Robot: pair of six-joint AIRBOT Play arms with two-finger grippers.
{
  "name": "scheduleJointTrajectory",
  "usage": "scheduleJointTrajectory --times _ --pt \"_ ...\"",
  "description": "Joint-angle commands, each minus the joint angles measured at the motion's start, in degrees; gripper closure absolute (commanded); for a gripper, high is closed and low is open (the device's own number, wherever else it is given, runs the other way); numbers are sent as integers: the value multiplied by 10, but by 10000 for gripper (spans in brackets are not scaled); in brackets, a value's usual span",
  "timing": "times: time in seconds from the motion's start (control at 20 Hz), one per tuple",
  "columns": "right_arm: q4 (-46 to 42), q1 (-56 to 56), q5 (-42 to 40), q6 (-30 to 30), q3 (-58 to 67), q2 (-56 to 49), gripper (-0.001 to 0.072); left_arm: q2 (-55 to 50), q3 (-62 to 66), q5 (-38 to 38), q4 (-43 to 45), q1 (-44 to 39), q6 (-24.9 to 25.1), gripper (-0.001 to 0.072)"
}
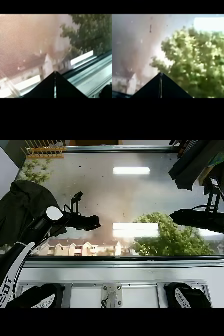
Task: Fold the clothes and pants, and hang the long-sleeved shirts on hangers.
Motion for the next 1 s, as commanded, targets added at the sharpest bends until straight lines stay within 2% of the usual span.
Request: scheduleJointTrajectory --times 0.0,0.25,0.4,0.45,0.5,0.55,0.65,0.75,0.85,0.95 --pt "0 0 0 0 0 0 684 0 0 0 0 0 1 693" --pt "0 0 0 0 0 0 685 0 0 1 0 0 1 693" --pt "0 0 0 0 0 0 684 0 1 26 3 4 2 679" --pt "0 0 0 0 0 0 684 2 9 24 9 17 13 323" --pt "0 0 0 0 0 0 684 3 30 8 23 37 29 1" --pt "0 0 0 0 0 0 684 3 62 -21 52 67 41 13" --pt "0 0 0 0 0 0 684 3 129 -94 146 136 33 14" --pt "0 0 0 0 0 0 684 4 165 -169 246 207 -17 15" --pt "0 0 0 0 0 0 685 12 152 -186 330 268 -43 15" --pt "0 0 0 0 0 0 684 33 106 -154 361 323 -54 15"
